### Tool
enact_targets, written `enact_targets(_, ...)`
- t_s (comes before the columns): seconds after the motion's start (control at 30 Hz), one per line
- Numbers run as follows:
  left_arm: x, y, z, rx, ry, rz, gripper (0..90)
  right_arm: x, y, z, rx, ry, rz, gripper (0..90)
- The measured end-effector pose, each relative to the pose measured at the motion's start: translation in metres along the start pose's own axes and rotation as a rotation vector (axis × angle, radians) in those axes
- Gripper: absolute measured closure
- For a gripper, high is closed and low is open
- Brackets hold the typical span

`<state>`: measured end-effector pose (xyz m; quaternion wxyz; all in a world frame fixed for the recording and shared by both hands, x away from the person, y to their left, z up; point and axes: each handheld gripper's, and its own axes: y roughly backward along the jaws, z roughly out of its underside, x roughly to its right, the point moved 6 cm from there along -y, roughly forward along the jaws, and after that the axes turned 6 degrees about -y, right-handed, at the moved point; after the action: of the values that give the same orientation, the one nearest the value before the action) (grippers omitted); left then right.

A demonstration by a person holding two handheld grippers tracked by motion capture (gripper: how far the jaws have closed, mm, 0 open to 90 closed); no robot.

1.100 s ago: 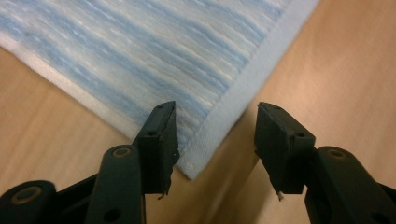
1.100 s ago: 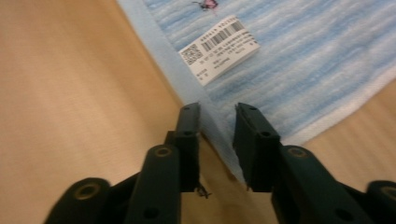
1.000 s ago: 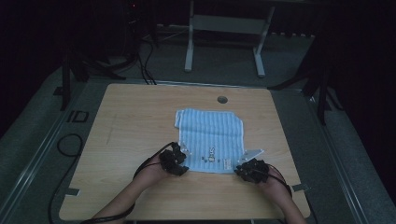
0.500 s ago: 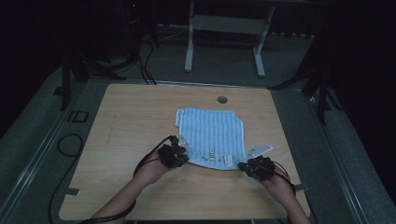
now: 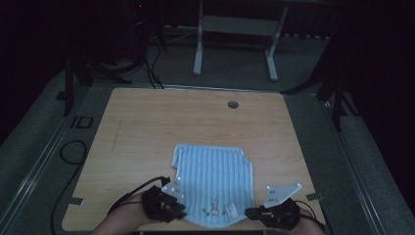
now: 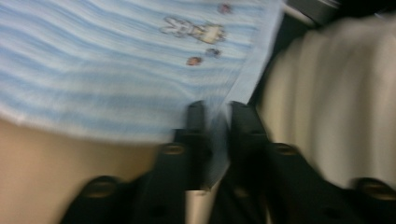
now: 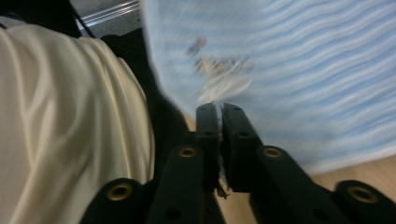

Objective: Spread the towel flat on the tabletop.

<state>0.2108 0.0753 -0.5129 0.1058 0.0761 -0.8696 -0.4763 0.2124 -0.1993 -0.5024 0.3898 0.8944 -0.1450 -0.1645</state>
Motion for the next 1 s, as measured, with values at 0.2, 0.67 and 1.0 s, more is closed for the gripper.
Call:
enact_targets(0.2,-0.027,-0.016,0.007,-0.007,0.094,-0.127,59.1,0.048,-0.006,-0.008,0.044,-0.116,0.166,64.6)
enact_targets(0.67,-0.022,-0.078,-0.019,-0.060,0.034,-0.027,57.0,0.198,-0.084,-0.052,-0.127,-0.235,0.270,59.6)
enact_targets(1.0,-0.027,-0.086,-0.012,-0.061,0.069,-0.028,57.7,0.198,-0.099,-0.054,-0.209,-0.160,0.296,88.9)
